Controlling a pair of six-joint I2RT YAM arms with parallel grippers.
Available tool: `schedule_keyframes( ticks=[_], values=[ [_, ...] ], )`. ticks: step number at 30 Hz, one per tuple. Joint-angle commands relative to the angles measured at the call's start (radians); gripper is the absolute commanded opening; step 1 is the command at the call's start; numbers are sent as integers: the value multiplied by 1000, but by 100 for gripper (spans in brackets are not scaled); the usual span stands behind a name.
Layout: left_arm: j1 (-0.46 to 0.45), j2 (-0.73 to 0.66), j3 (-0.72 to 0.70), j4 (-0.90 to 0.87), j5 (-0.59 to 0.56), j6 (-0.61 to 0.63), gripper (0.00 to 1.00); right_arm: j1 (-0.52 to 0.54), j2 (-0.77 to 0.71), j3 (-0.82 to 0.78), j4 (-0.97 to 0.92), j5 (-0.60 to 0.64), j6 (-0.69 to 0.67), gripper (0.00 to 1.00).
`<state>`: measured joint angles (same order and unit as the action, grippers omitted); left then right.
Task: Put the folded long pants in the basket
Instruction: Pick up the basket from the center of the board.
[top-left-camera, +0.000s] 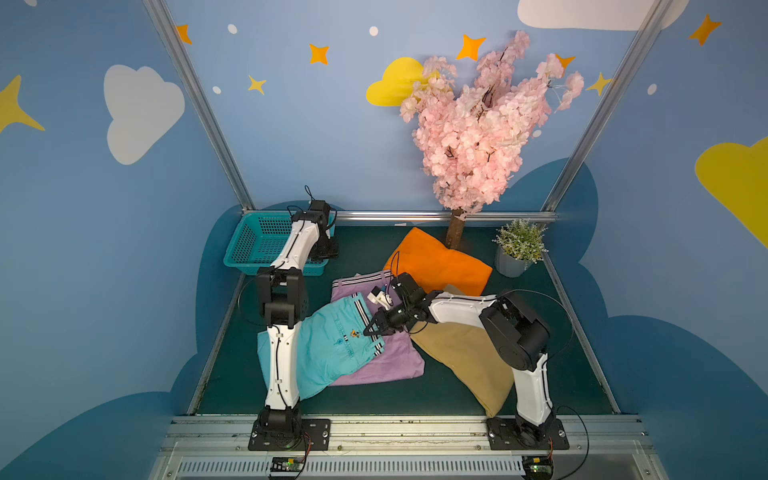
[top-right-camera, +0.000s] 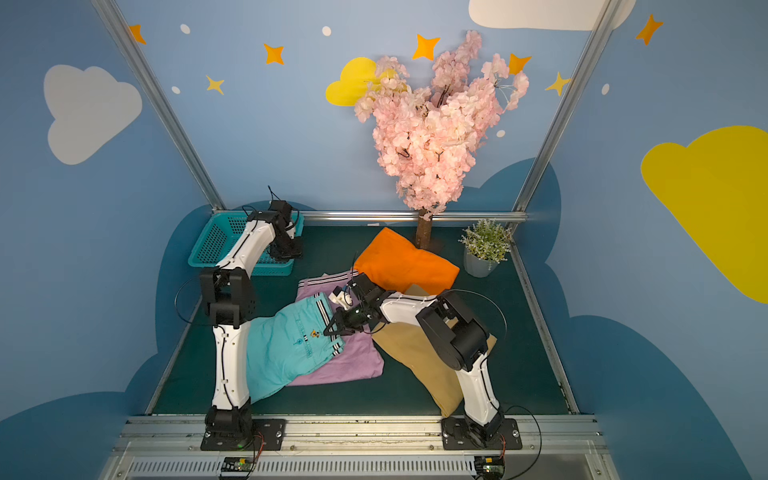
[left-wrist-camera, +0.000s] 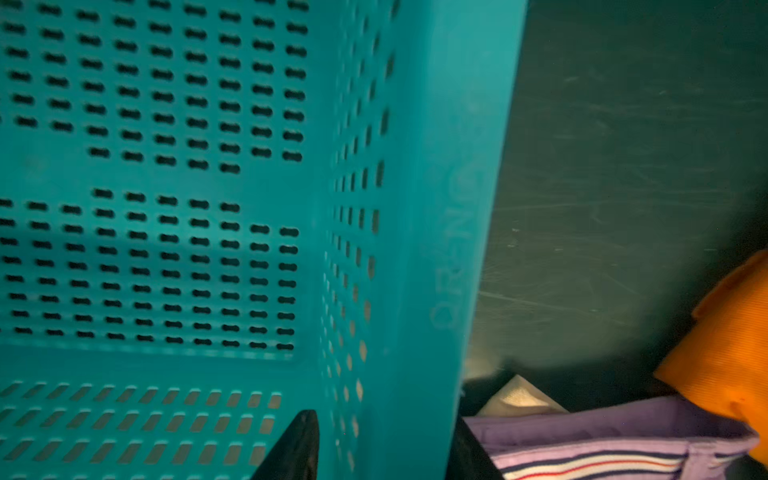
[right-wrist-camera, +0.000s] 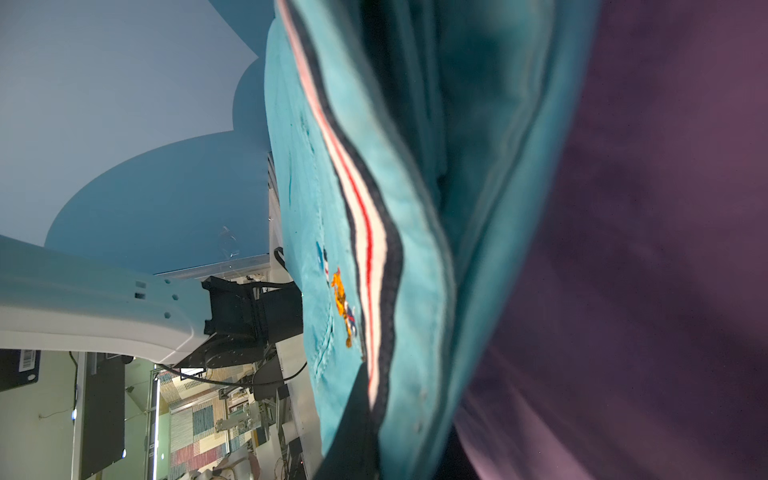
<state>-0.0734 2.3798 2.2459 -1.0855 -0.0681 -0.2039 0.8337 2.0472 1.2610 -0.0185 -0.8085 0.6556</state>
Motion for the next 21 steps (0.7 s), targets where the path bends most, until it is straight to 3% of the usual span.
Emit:
schedule_keyframes(
  ticks=[1, 7, 11, 15, 21],
  values=[
    [-15, 8, 34, -67, -80, 14, 36, -1, -49, -5, -47, -21, -30, 0],
    [-24, -19, 34, -85, -129, 3, 3, 0, -47, -14, -43, -15, -27, 0],
    [-26, -86, 67, -102, -111, -14, 3, 2, -58, -30, -16, -11, -12, 0],
    [-33, -141, 132, -183, 36, -52, 3, -1, -117, -66, 2, 14, 7, 0],
    [-163, -238, 159, -311, 37, -143, 3, 1, -215, -138, 13, 17, 12, 0]
  ],
)
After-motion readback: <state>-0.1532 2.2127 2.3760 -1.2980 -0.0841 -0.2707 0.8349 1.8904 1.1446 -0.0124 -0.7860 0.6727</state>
